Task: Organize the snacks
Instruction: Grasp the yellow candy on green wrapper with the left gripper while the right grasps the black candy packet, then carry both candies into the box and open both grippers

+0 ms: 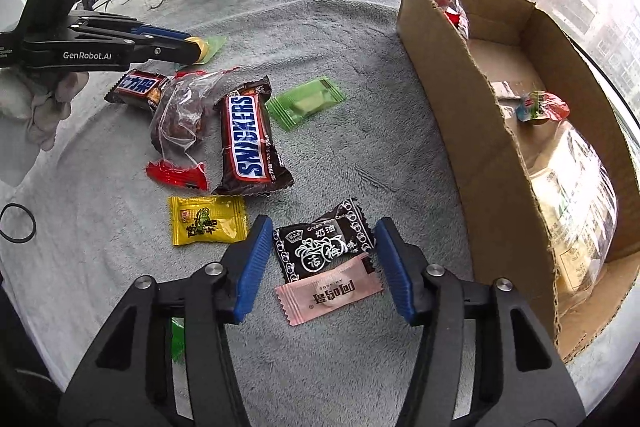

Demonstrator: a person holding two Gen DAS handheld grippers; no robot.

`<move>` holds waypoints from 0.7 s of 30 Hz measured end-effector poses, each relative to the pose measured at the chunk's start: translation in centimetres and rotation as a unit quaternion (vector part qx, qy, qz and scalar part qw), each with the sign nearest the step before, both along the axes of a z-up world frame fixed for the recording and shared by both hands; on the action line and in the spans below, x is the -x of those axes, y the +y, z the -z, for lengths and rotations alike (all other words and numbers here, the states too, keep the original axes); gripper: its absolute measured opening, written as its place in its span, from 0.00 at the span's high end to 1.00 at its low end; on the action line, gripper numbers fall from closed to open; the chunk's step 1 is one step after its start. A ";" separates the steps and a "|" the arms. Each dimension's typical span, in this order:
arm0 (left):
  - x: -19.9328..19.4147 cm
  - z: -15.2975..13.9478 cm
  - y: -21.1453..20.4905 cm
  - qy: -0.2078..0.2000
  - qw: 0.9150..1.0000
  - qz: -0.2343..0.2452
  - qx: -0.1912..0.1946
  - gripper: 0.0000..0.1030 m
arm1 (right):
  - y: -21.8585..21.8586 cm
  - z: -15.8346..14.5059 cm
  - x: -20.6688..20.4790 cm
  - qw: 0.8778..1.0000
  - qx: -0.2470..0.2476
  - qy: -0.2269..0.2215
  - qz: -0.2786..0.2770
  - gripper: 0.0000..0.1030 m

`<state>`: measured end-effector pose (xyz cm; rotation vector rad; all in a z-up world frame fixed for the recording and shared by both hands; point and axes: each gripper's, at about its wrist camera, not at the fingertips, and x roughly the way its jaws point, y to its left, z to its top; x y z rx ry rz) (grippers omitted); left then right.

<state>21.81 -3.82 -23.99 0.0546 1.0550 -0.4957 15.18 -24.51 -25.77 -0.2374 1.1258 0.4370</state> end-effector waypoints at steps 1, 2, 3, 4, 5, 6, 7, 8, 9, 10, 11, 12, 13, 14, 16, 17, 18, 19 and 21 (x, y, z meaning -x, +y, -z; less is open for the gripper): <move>0.0 0.0 0.1 0.000 1.000 -0.001 0.001 0.76 | -0.1 0.0 0.0 1.000 -0.001 -0.001 0.001 0.57; 0.1 0.0 0.1 -0.001 1.000 -0.002 0.001 0.77 | -0.1 -0.1 0.1 1.000 -0.005 0.000 0.002 0.60; 0.1 -0.1 0.1 -0.003 1.000 -0.002 0.001 0.77 | -0.2 -0.1 0.1 1.000 -0.011 0.001 0.004 0.63; 0.2 0.0 0.0 -0.005 1.000 -0.002 0.000 0.77 | -0.3 -0.1 0.1 1.000 -0.015 0.003 0.006 0.64; 0.2 -0.1 0.0 -0.006 1.000 -0.002 0.000 0.77 | -0.2 -0.2 0.1 1.000 -0.015 0.002 0.006 0.66; 0.3 -0.1 0.1 -0.006 1.000 -0.004 0.002 0.77 | -0.2 -0.3 0.2 1.000 -0.013 0.001 0.006 0.67; 0.3 -0.1 0.0 -0.006 1.000 -0.005 0.003 0.77 | -0.2 -0.3 0.2 1.000 -0.011 0.001 0.006 0.67; 0.3 -0.1 0.1 -0.007 1.000 -0.006 0.004 0.77 | -0.2 -0.3 0.2 1.000 -0.013 0.001 0.008 0.67; 0.4 -0.1 0.2 -0.006 1.000 -0.006 0.005 0.77 | -0.4 -0.4 0.2 1.000 -0.019 0.002 0.012 0.68; 0.3 -0.1 0.2 -0.006 1.000 -0.006 0.006 0.77 | -0.6 -0.6 0.1 0.999 -0.028 0.002 0.018 0.70; 0.3 -0.1 0.3 -0.005 1.000 -0.006 0.008 0.77 | -0.9 -0.8 0.0 0.999 -0.037 0.001 0.025 0.74; 0.3 -0.1 0.4 -0.004 1.000 -0.007 0.009 0.77 | -1.1 -0.9 -0.1 0.999 -0.044 0.003 0.030 0.76; 0.3 -0.1 0.4 -0.004 1.000 -0.008 0.010 0.77 | -1.3 -1.1 -0.2 0.998 -0.048 0.002 0.034 0.78; 0.3 -0.2 0.5 -0.003 1.000 -0.008 0.012 0.77 | -1.4 -1.1 -0.3 0.998 -0.048 0.002 0.036 0.79; 0.3 -0.1 0.7 -0.002 1.000 -0.010 0.013 0.77 | -1.4 -1.2 -0.3 0.998 -0.047 0.002 0.038 0.80; 0.2 -0.1 0.7 -0.001 1.000 -0.011 0.015 0.77 | -1.5 -1.2 -0.4 0.998 -0.050 0.004 0.041 0.80; 0.2 -0.1 0.7 -0.001 1.000 -0.011 0.015 0.77 | -1.7 -1.3 -0.4 0.998 -0.053 0.005 0.044 0.81; 0.2 -0.1 0.7 -0.001 1.000 -0.011 0.015 0.77 | -1.8 -1.3 -0.4 0.997 -0.053 0.004 0.050 0.81; 0.2 -0.1 0.7 -0.002 1.000 -0.011 0.015 0.77 | -1.9 -1.3 -0.2 0.998 -0.030 -0.004 0.054 0.81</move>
